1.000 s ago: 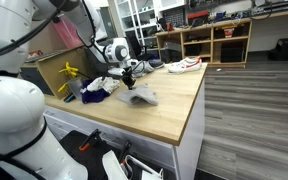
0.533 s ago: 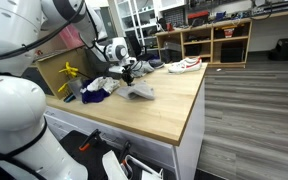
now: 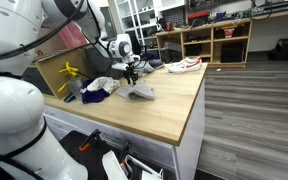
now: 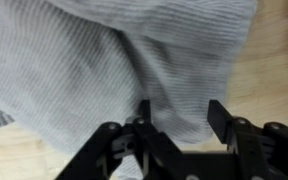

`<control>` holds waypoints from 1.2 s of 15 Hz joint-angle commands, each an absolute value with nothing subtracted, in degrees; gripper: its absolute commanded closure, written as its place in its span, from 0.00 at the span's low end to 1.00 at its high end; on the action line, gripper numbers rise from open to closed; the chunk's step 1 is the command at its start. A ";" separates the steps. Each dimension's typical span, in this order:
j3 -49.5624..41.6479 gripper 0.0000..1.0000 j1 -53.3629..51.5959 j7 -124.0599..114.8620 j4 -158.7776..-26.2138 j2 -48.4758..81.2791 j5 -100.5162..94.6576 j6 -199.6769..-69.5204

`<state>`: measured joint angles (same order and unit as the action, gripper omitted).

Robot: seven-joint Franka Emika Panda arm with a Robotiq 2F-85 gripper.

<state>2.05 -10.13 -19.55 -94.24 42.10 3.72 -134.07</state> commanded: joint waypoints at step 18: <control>2.84 0.00 1.14 0.32 -87.62 43.25 6.18 -120.21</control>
<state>2.39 0.43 -1.52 -91.88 40.82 5.27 -122.91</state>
